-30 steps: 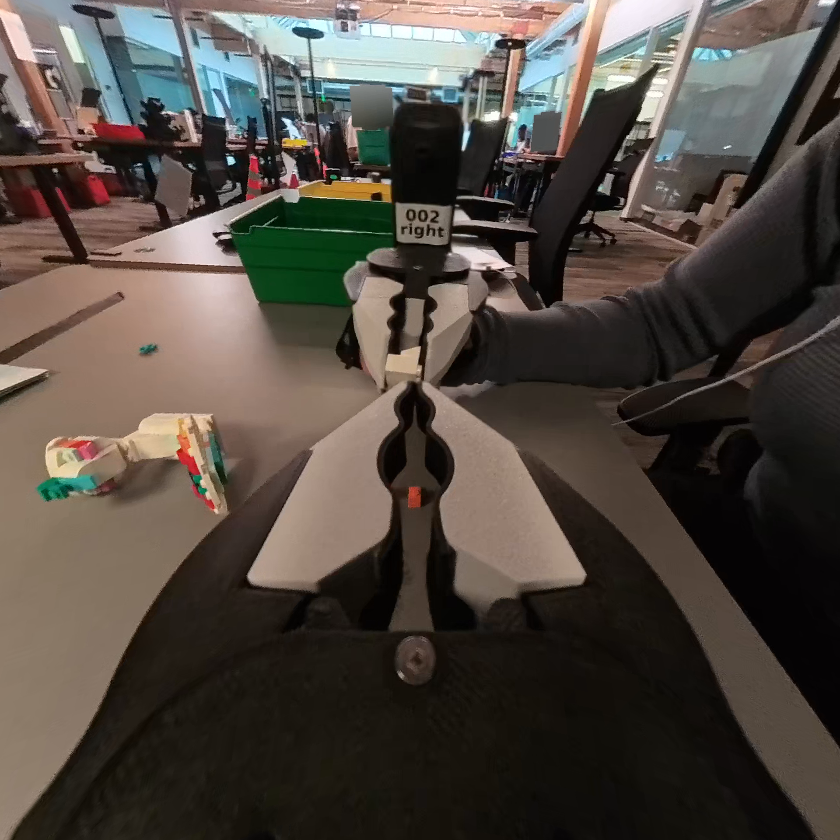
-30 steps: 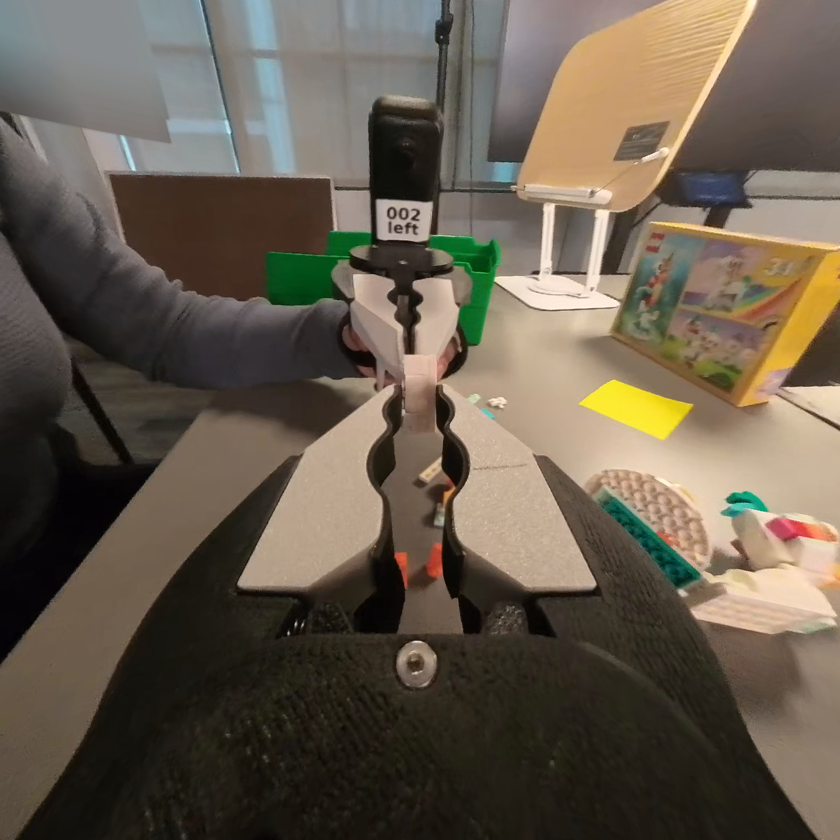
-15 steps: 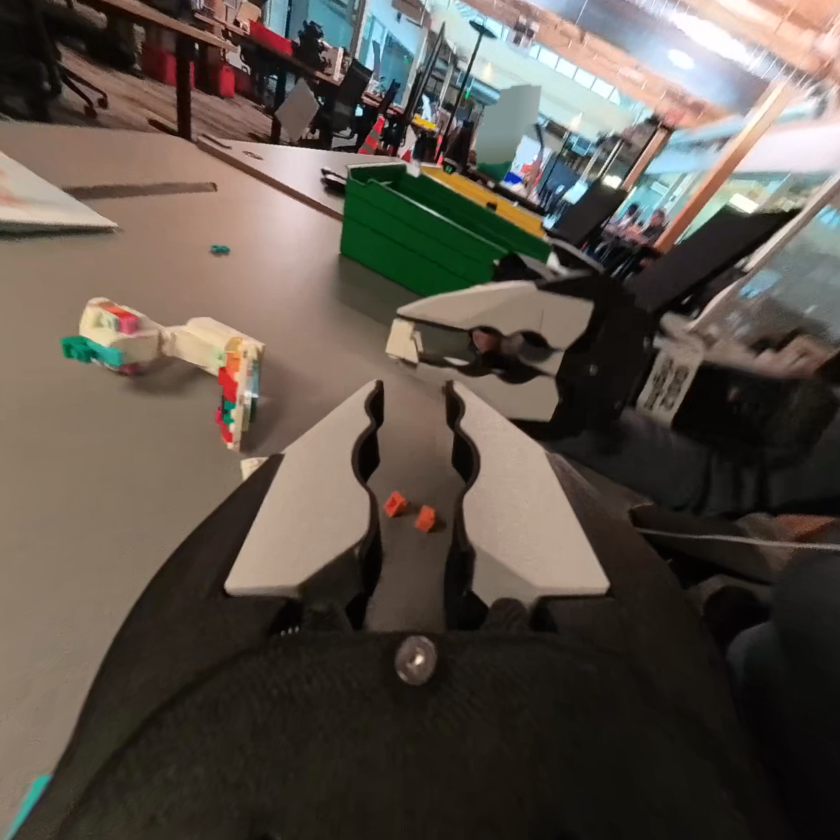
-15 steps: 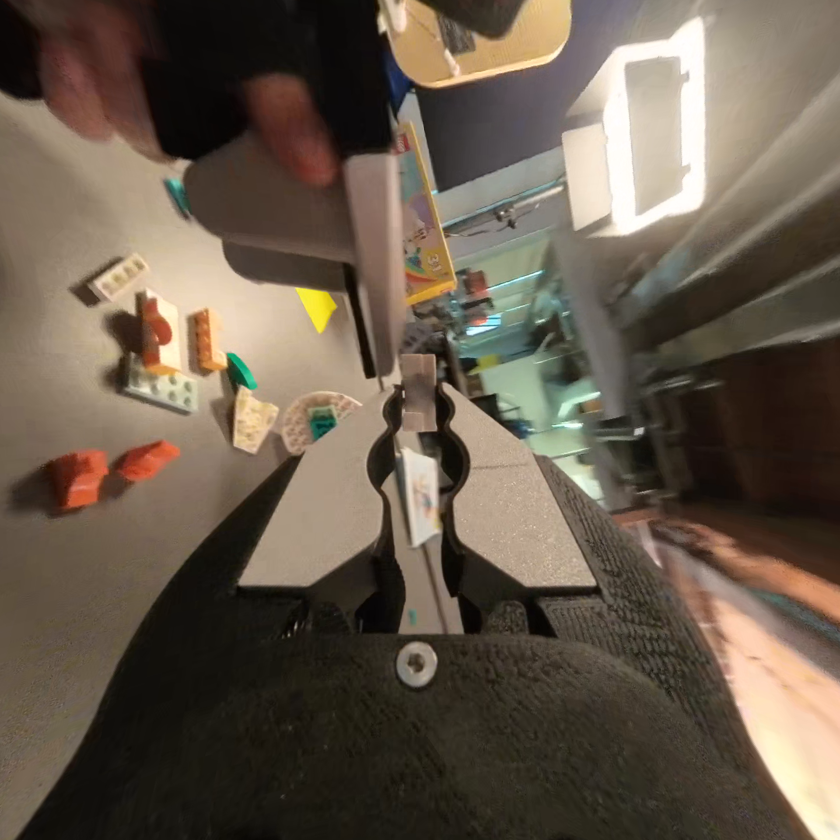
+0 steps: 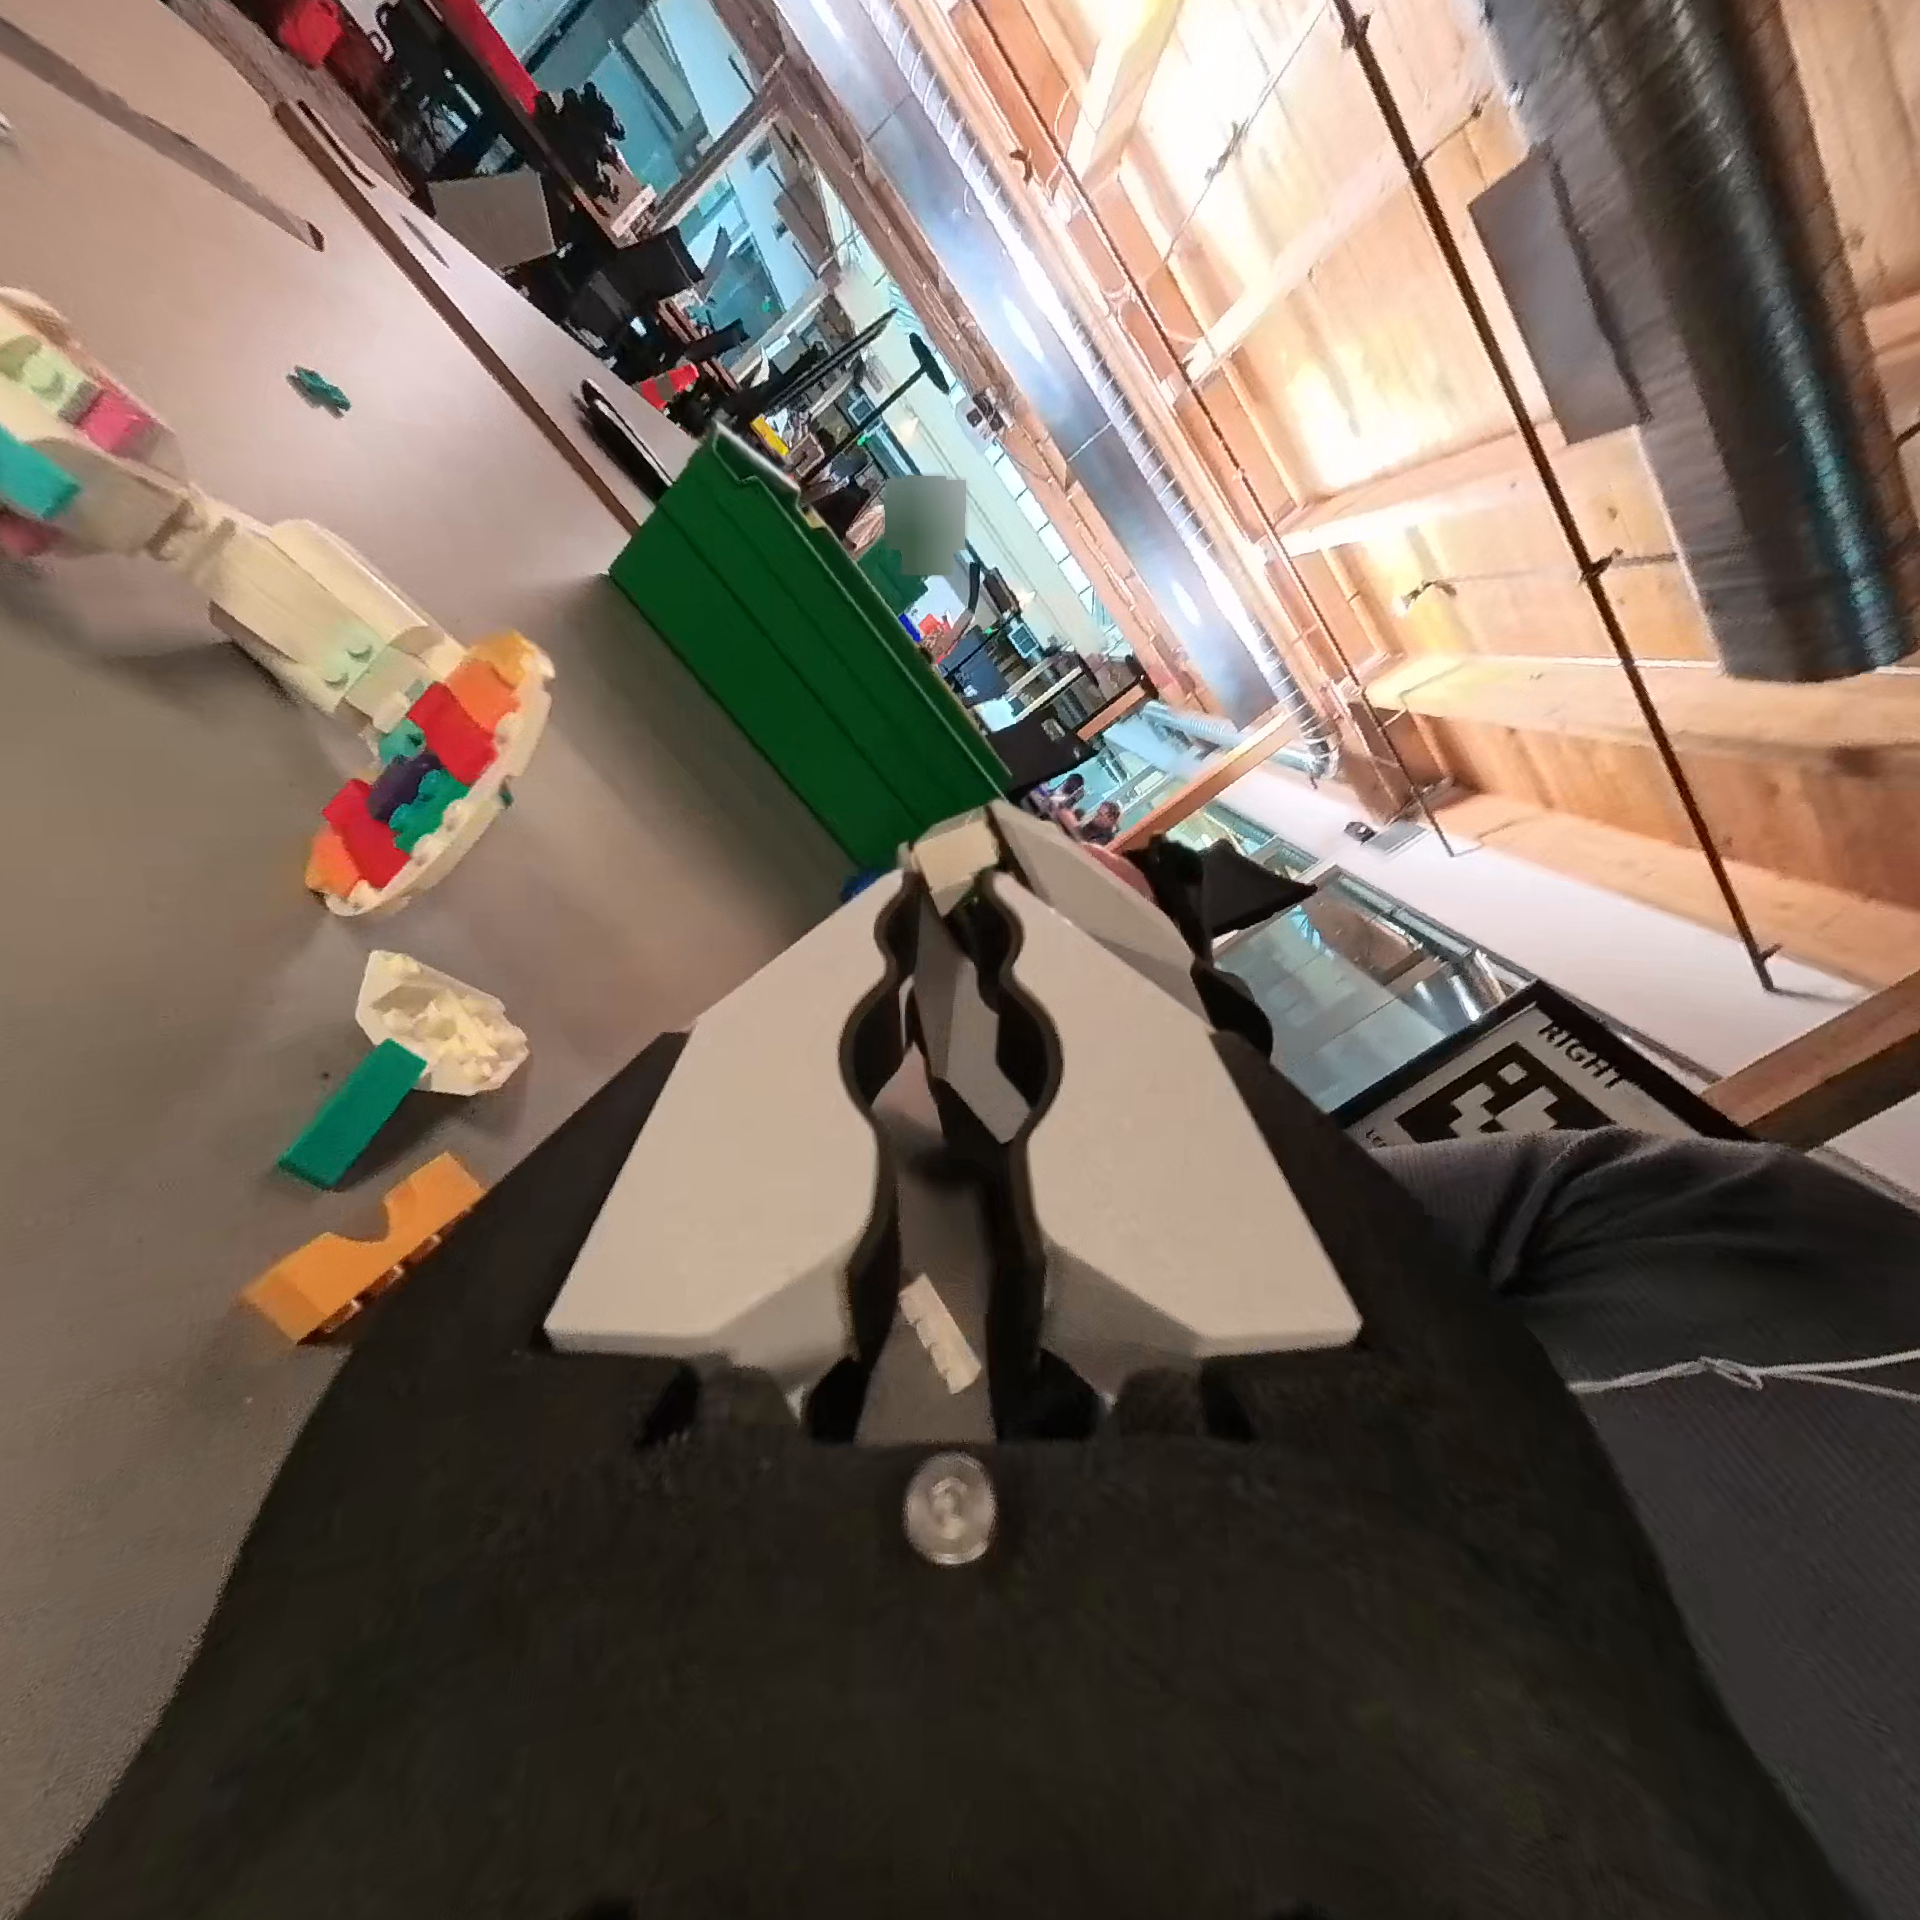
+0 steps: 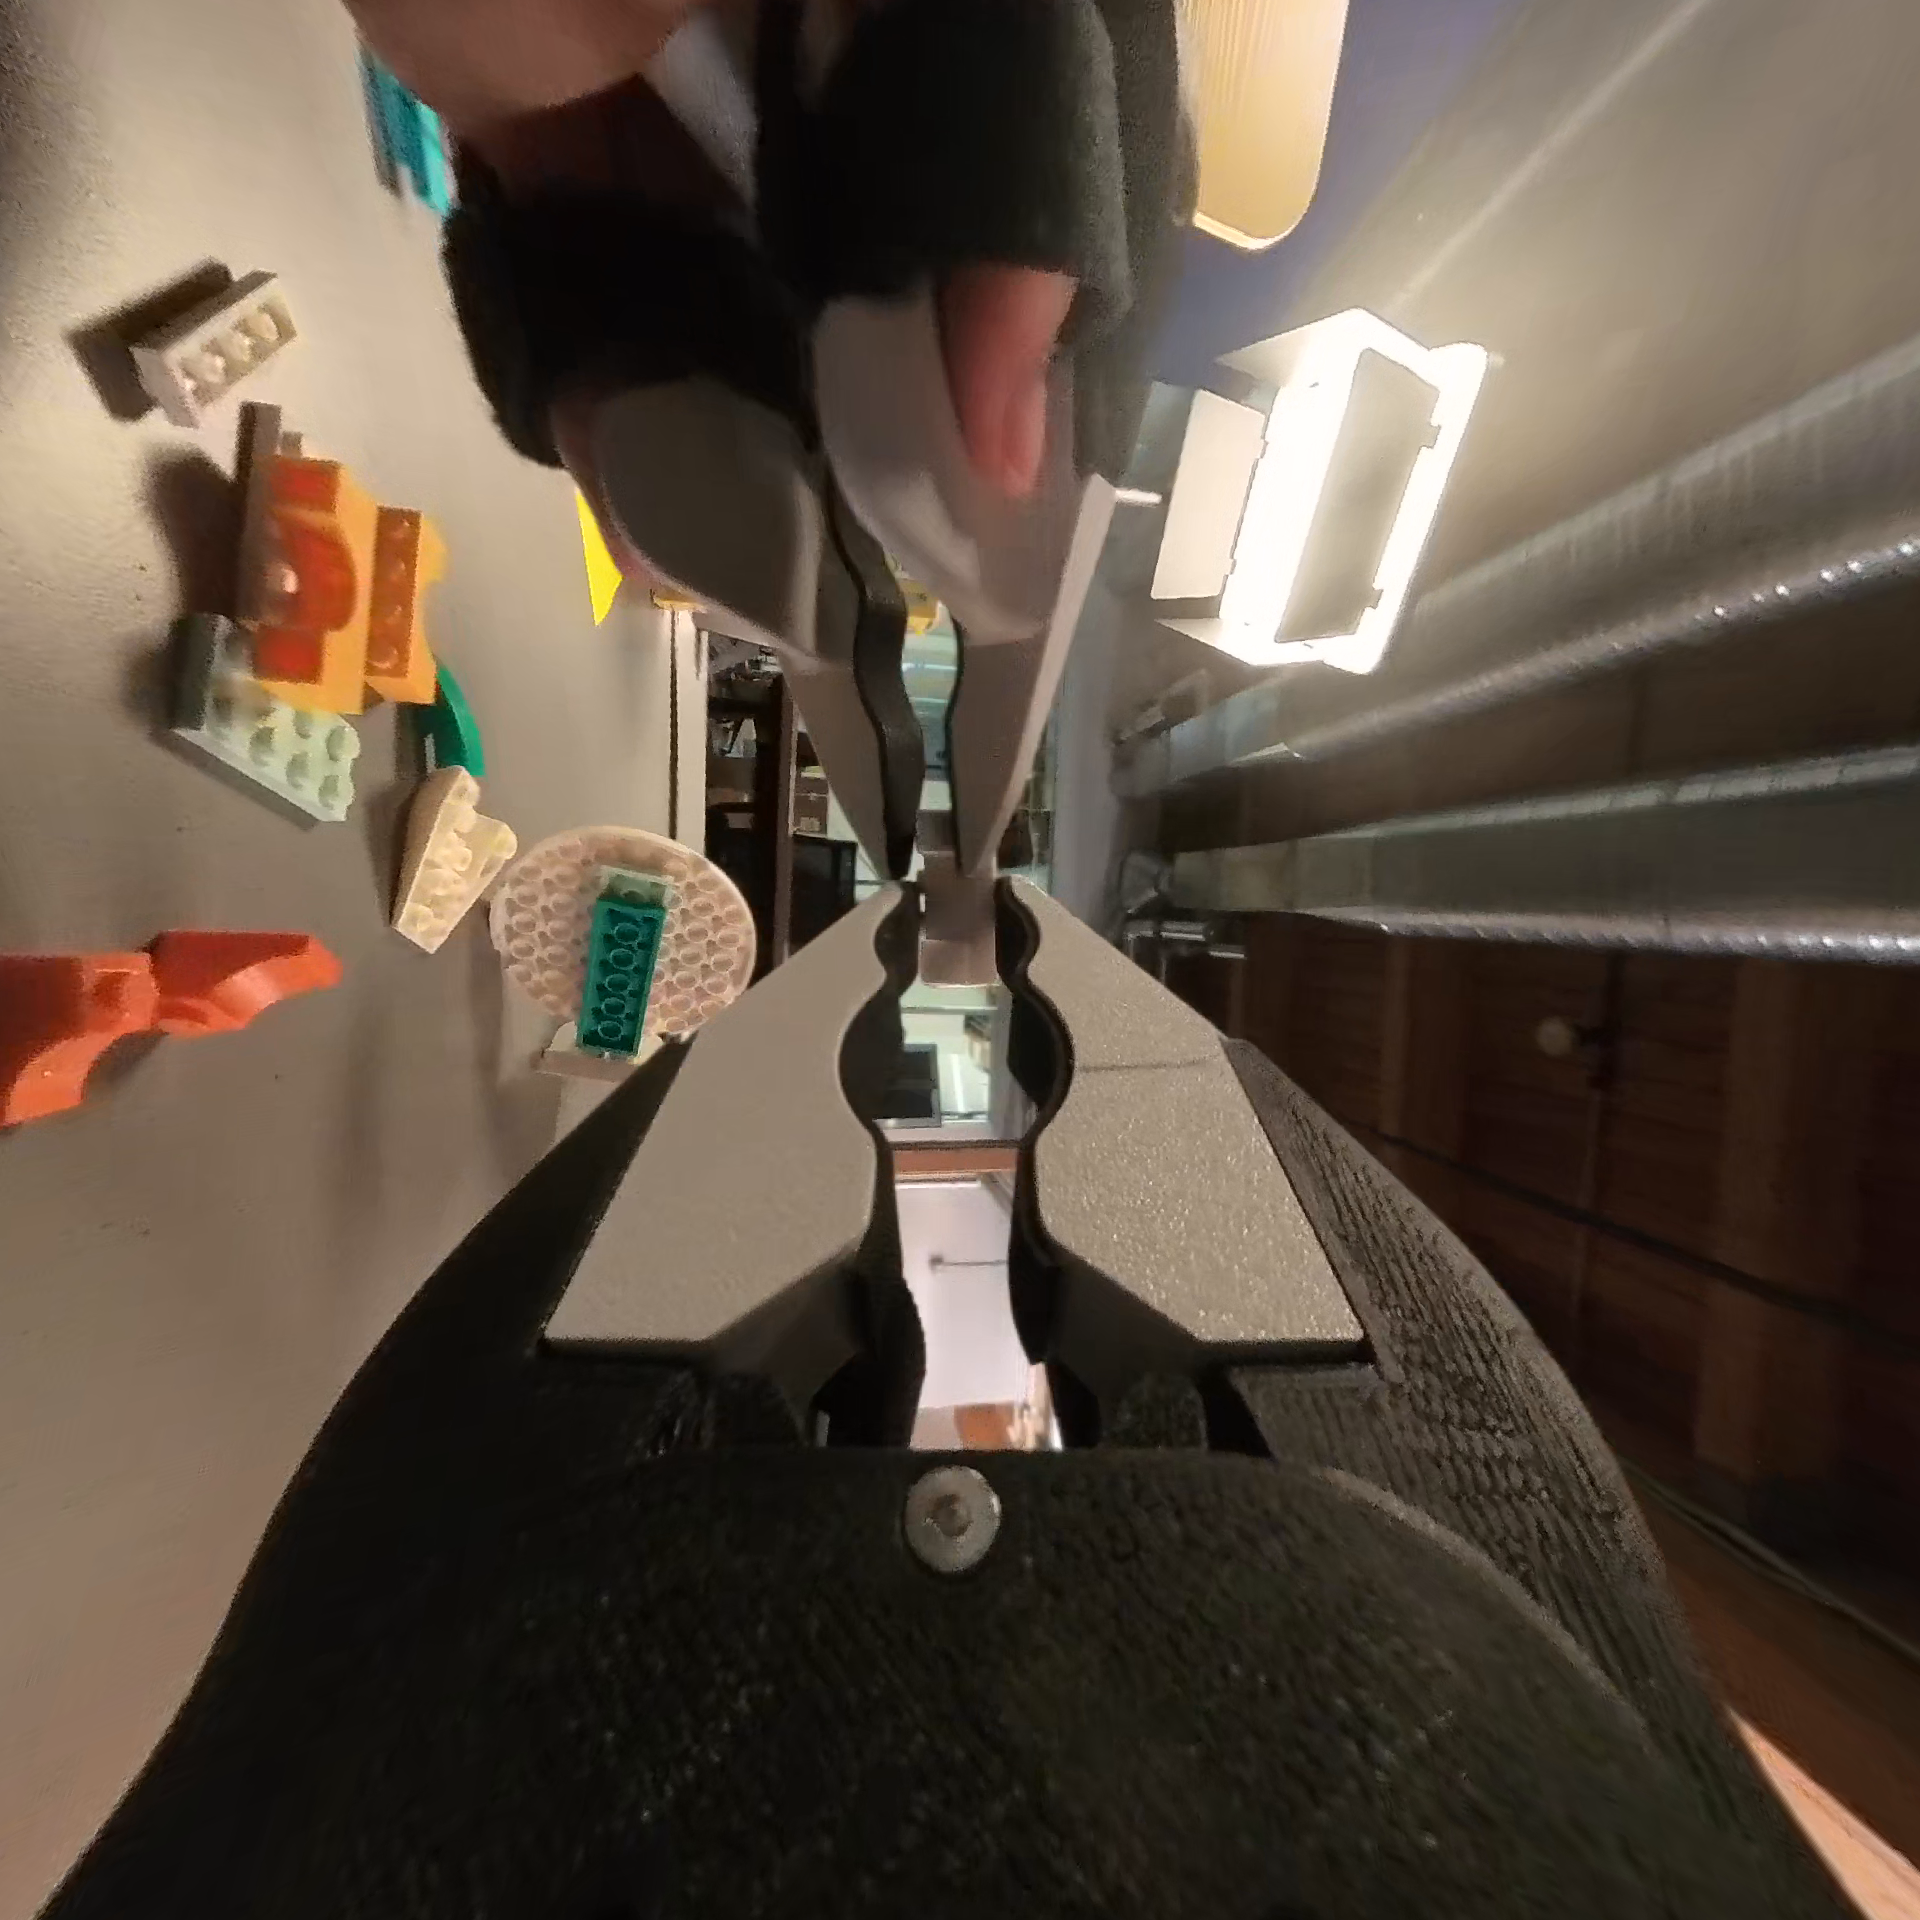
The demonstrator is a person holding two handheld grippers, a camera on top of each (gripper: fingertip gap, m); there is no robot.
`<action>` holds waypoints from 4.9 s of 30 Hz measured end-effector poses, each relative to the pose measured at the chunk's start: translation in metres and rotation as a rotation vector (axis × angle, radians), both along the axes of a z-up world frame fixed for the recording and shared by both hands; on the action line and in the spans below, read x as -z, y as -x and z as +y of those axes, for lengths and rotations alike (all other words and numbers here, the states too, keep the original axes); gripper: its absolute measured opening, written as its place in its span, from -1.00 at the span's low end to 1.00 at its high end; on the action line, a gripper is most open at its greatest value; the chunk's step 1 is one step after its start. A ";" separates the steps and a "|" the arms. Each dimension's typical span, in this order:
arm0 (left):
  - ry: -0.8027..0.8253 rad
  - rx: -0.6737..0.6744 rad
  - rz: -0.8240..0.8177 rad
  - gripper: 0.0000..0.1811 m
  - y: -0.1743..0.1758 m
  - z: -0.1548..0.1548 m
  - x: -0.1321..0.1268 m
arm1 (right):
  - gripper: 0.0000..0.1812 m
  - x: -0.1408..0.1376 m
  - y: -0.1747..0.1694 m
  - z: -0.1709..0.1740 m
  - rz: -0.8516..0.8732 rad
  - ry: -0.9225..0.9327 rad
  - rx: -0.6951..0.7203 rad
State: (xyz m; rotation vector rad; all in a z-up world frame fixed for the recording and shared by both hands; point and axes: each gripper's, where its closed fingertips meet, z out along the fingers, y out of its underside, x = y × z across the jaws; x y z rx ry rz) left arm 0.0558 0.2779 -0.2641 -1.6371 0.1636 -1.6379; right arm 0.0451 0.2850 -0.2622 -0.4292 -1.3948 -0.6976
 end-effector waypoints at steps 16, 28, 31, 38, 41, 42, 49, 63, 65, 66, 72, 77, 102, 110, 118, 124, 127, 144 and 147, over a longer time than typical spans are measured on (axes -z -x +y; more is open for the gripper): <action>0.064 -0.047 0.378 -0.93 0.014 0.006 0.040 | -0.87 0.024 -0.005 0.026 -0.048 0.125 0.125; 0.047 -0.083 0.966 -0.75 0.037 0.006 0.096 | -0.87 0.046 0.002 0.019 0.009 0.525 -0.046; 0.026 -0.057 0.908 -0.75 0.034 0.005 0.091 | -0.87 0.048 0.003 0.016 0.008 0.564 -0.076; -0.113 0.028 0.429 -0.67 0.017 -0.003 0.026 | -0.87 0.044 0.008 -0.002 0.061 0.736 -0.240; -0.149 0.049 0.477 -0.68 0.014 -0.006 0.030 | -0.87 0.043 0.008 -0.007 0.066 0.769 -0.278; -0.160 0.050 0.505 -0.68 0.013 -0.006 0.033 | -0.87 0.043 0.009 -0.009 0.063 0.774 -0.289; -0.171 0.051 0.572 -0.93 0.009 -0.006 0.041 | -0.82 0.045 0.009 -0.010 0.054 0.810 -0.297; -0.159 0.069 0.704 -0.93 0.012 -0.008 0.057 | -0.88 0.063 0.000 -0.013 -0.035 1.067 -0.307; -0.180 0.089 0.731 -0.94 0.010 -0.011 0.060 | -0.94 0.064 -0.003 -0.016 -0.028 1.177 -0.341; -0.197 0.095 0.751 -0.94 0.009 -0.012 0.061 | -0.94 0.065 -0.004 -0.017 -0.023 1.223 -0.349; -0.149 0.047 0.756 -0.94 0.018 -0.005 0.064 | -0.77 0.078 -0.014 -0.007 -0.047 1.303 -0.270; -0.009 0.040 0.589 -0.93 0.021 0.000 0.062 | -0.42 0.092 -0.014 -0.007 -0.060 1.450 -0.214; -0.248 0.398 0.097 -0.92 -0.007 -0.059 -0.010 | -0.93 -0.007 -0.023 -0.067 0.160 2.215 -1.002; -0.325 0.203 0.306 -0.93 -0.004 -0.034 0.005 | -0.92 0.010 -0.017 -0.038 0.291 2.185 -0.792; -0.511 0.030 0.562 -0.93 -0.001 -0.022 0.010 | -0.91 0.013 -0.012 -0.024 0.396 2.169 -0.729; -0.531 0.017 0.582 -0.89 -0.007 -0.022 0.011 | -0.93 0.013 -0.012 -0.030 0.320 2.020 -0.703; -0.513 0.091 0.542 -0.93 -0.010 -0.030 0.008 | -0.92 0.011 -0.014 -0.038 0.264 1.957 -0.721; -0.288 0.112 0.364 -0.93 0.024 -0.020 0.006 | -0.32 0.087 -0.021 -0.002 0.026 1.604 -0.174; -0.232 0.119 0.392 -0.93 0.024 -0.017 0.016 | -0.24 0.083 -0.020 0.002 0.013 1.462 -0.164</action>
